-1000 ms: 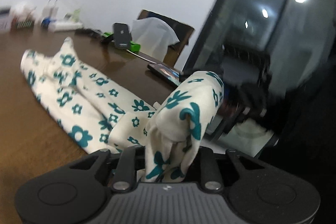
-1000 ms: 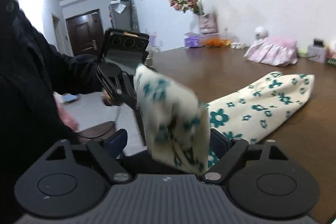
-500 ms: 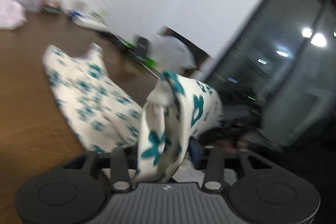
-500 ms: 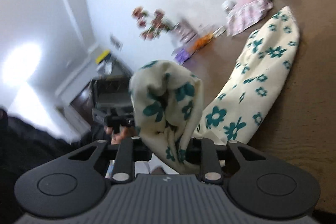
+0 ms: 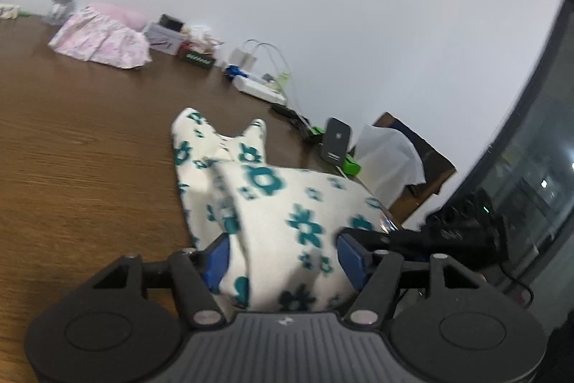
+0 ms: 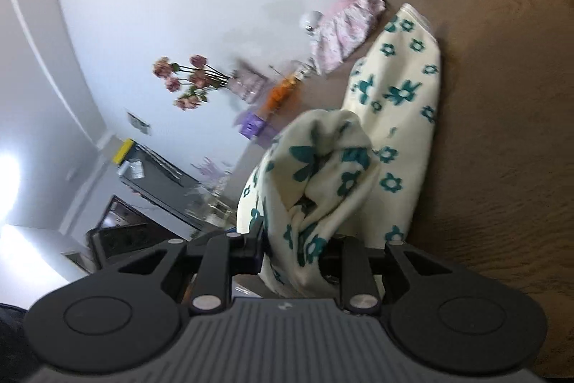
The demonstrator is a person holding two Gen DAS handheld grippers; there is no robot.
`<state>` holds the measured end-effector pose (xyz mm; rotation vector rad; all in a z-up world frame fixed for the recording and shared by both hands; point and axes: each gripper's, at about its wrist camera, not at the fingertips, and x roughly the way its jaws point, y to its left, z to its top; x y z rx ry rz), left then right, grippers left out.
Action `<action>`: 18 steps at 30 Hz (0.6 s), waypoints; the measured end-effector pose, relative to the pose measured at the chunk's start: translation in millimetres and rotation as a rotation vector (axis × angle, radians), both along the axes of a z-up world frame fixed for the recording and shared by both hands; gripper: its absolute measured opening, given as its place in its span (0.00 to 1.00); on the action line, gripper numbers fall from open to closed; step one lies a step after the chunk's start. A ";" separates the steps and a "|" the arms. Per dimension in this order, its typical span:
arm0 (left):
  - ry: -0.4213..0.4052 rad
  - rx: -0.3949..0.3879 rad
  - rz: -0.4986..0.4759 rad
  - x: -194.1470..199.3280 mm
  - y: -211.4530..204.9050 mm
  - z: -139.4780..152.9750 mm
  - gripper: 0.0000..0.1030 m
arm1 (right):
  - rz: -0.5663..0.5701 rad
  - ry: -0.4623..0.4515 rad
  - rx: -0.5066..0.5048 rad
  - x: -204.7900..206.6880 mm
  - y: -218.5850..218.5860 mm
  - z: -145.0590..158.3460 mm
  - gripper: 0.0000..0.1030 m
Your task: Fold clothes
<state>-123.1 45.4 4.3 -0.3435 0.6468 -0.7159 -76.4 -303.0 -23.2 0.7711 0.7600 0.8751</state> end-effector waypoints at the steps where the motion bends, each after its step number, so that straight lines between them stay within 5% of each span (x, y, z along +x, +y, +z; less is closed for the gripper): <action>1: 0.002 0.008 0.001 -1.5 -2.8 -2.5 0.43 | -0.013 0.010 -0.007 0.5 0.5 -1.5 0.22; 3: 0.015 0.047 0.019 -0.9 -7.7 -6.1 0.29 | -0.046 0.011 -0.052 -0.4 4.5 0.0 0.27; 8: 0.029 0.063 0.015 -0.2 -13.6 -9.1 0.28 | -0.134 -0.077 -0.206 -17.8 13.7 17.3 0.40; 11: 0.038 0.065 0.004 1.8 -15.8 -8.3 0.25 | -0.184 -0.062 -0.219 -21.6 16.5 21.2 0.38; 15: 0.061 0.063 0.019 5.3 -17.2 -12.0 0.22 | -0.253 -0.028 -0.200 -25.3 19.5 15.4 0.23; 18: 0.034 0.082 0.022 1.2 -18.9 -9.9 0.29 | -0.277 -0.026 -0.209 -28.8 21.1 11.4 0.22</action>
